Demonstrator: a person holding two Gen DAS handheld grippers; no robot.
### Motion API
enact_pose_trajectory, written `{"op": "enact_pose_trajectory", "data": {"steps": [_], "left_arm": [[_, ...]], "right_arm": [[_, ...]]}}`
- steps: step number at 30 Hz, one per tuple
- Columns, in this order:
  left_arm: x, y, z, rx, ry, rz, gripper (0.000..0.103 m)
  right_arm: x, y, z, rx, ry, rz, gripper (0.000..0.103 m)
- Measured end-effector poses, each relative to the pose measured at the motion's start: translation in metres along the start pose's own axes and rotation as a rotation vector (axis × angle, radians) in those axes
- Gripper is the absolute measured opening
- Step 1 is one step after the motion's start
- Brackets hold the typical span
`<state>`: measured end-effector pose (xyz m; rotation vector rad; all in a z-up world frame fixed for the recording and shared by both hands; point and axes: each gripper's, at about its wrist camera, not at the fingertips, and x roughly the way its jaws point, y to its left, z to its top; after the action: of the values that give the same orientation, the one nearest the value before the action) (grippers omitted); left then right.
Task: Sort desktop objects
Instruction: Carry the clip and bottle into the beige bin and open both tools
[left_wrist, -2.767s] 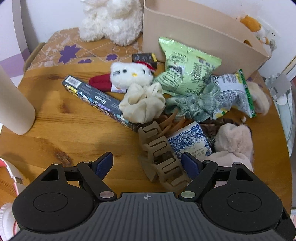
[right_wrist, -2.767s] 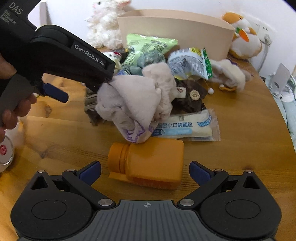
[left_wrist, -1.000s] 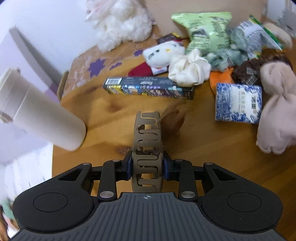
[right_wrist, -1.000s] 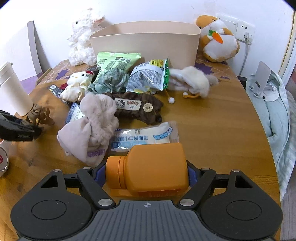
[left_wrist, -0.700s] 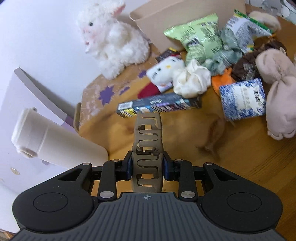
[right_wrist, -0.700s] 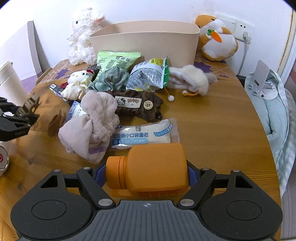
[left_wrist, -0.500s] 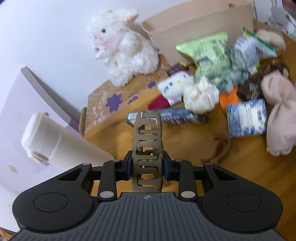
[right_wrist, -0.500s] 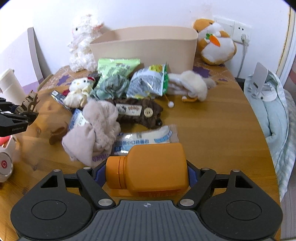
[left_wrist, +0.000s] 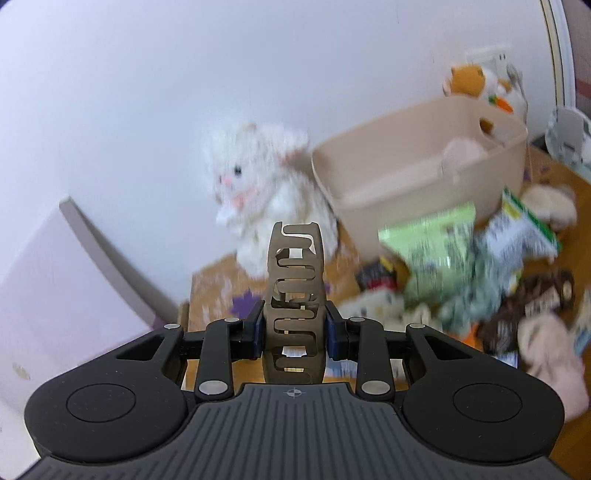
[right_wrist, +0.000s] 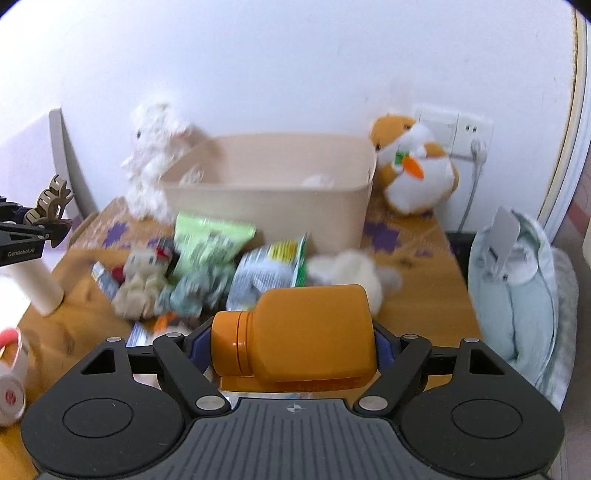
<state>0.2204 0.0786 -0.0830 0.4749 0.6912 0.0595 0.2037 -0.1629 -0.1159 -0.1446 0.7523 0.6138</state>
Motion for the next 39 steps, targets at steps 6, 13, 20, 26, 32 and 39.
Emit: {"op": "enact_pose_trajectory", "data": {"steps": [6,13,20,26,32,39], "left_arm": [[0.007,0.003,0.045,-0.009,-0.068,0.0,0.031],[0.027,0.001,0.095,-0.041,-0.12,-0.02,0.031],[0.056,-0.021,0.135,-0.046,-0.142,-0.051,0.031],[0.092,-0.037,0.152,-0.12,-0.081,-0.135,0.031],[0.129,-0.058,0.146,-0.115,0.027,-0.219,0.031],[0.147,-0.06,0.133,-0.161,0.068,-0.224,0.035]], "right_arm": [[0.011,-0.01,0.042,-0.016,-0.06,-0.012,0.079],[0.029,-0.015,0.094,-0.051,-0.128,-0.031,0.079],[0.059,-0.007,0.14,-0.09,-0.168,-0.03,0.079],[0.102,0.004,0.159,-0.111,-0.144,-0.046,0.079],[0.141,0.002,0.161,-0.051,-0.066,-0.062,0.079],[0.168,0.0,0.153,-0.065,0.012,-0.11,0.079]]}}
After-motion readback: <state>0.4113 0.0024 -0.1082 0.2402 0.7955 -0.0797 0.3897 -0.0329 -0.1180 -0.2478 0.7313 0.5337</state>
